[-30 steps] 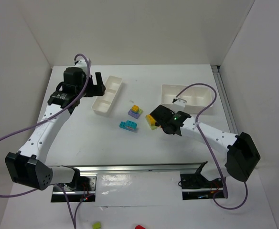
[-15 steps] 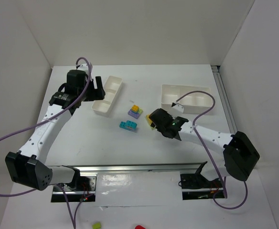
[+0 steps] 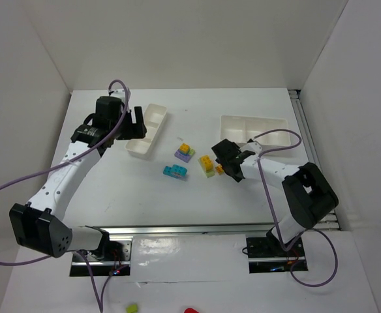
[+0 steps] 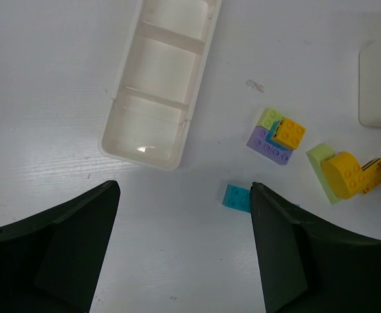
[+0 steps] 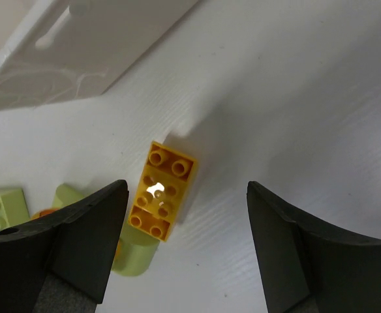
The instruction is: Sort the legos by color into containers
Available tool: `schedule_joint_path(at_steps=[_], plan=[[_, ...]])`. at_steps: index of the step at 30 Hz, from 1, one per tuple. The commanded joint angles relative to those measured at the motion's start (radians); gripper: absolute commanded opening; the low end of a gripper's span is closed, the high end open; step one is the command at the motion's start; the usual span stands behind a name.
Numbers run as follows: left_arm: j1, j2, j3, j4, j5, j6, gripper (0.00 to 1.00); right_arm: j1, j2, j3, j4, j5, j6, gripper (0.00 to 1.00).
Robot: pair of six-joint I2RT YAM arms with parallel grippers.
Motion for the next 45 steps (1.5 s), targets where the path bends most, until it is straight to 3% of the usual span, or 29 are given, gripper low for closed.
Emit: schedule_joint_path(at_steps=[1,6,11,15,18,19,20,21,24,25,29,32,41,45], plan=[[-0.002,0.018,0.043,0.004,0.009,-0.009,0.90,-0.026,0.036,0.050,0.115,-0.022,-0.022,0.80],[-0.012,0.057,0.066,0.004,0.009,0.000,0.90,-0.040,0.120,0.088,0.118,-0.066,-0.045,0.80],[-0.021,0.069,0.075,0.004,0.009,0.000,0.90,-0.006,0.189,0.157,-0.006,-0.043,-0.004,0.79],[-0.021,0.078,0.075,0.004,0.009,0.009,0.90,0.014,0.240,0.198,-0.140,-0.013,0.062,0.67],[-0.030,0.078,0.075,-0.005,0.009,0.009,0.90,0.026,0.200,0.185,-0.154,0.022,0.075,0.49],[-0.030,0.087,0.084,-0.005,0.009,0.009,0.90,0.037,0.183,0.185,-0.154,0.032,0.075,0.49],[-0.030,0.087,0.084,-0.005,0.009,0.009,0.90,0.037,0.165,0.172,-0.154,0.032,0.064,0.40],[-0.030,0.087,0.084,-0.005,0.009,0.009,0.90,0.046,0.145,0.172,-0.154,0.047,0.064,0.38],[-0.030,0.087,0.095,-0.019,-0.049,-0.010,0.91,0.046,0.034,0.163,-0.138,0.058,-0.026,0.33],[-0.030,0.098,0.095,-0.029,-0.084,-0.010,0.99,0.066,-0.001,0.154,-0.129,0.081,-0.100,0.33],[-0.030,0.121,0.121,-0.049,-0.063,-0.010,0.99,0.077,-0.212,0.122,-0.045,0.057,-0.311,0.33],[-0.039,0.132,0.121,-0.049,-0.032,-0.021,0.99,0.057,-0.257,0.155,-0.039,0.047,-0.395,0.33],[-0.039,0.143,0.100,-0.040,-0.002,-0.030,0.86,-0.036,-0.138,0.402,-0.028,0.058,-0.663,0.34],[-0.048,0.153,0.089,-0.040,0.029,-0.040,0.85,-0.122,-0.052,0.479,0.018,-0.031,-0.748,0.35]])
